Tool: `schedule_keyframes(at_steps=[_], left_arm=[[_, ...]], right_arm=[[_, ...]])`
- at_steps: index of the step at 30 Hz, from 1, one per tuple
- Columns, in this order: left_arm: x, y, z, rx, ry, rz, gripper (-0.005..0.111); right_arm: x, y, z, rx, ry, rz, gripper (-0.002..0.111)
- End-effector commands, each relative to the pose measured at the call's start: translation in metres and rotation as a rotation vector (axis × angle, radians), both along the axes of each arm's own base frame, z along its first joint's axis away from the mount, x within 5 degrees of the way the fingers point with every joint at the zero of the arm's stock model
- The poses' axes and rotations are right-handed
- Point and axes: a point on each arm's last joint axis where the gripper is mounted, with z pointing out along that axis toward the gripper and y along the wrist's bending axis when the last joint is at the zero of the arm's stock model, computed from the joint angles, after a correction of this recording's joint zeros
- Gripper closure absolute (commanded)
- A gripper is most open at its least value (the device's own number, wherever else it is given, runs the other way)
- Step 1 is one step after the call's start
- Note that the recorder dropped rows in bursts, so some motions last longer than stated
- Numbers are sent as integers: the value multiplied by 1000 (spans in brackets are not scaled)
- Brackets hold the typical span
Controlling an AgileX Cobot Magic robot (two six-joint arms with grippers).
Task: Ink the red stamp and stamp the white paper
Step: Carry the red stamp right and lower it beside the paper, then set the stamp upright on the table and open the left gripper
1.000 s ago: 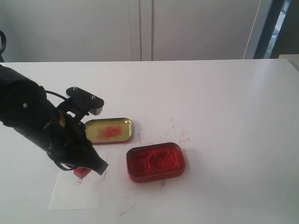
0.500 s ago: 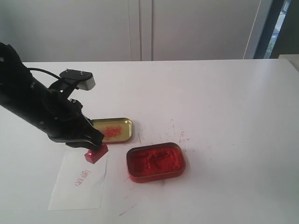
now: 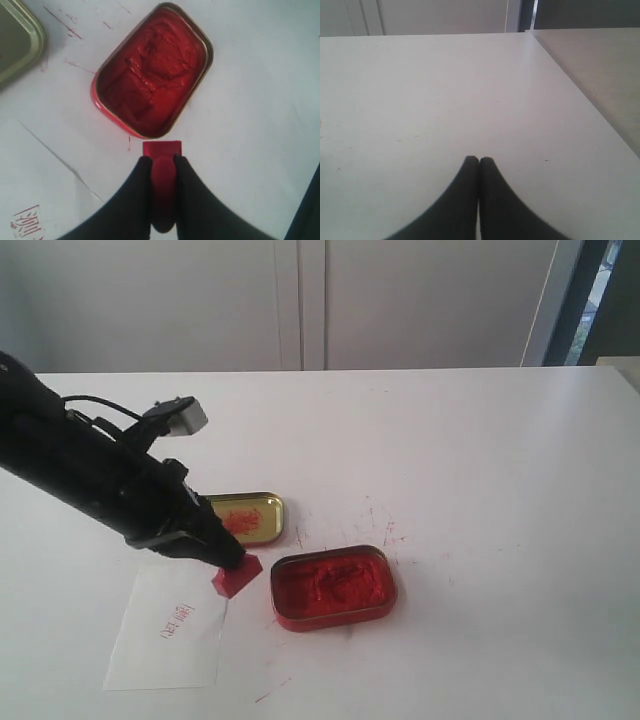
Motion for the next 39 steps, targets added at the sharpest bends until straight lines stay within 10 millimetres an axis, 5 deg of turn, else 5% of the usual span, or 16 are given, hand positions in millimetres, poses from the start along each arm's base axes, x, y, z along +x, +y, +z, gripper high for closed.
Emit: schedule_keyframes(at_steps=[1, 12, 39], left_arm=[[1, -3, -14, -17, 75, -51, 107], [7, -10, -52, -58, 200, -86, 107], [15, -11, -74, -33, 221, -28, 107]], right_arm=[[0, 0, 0, -2, -13, 4, 108], [0, 0, 0, -2, -13, 4, 108], [0, 0, 0, -2, -13, 4, 108]])
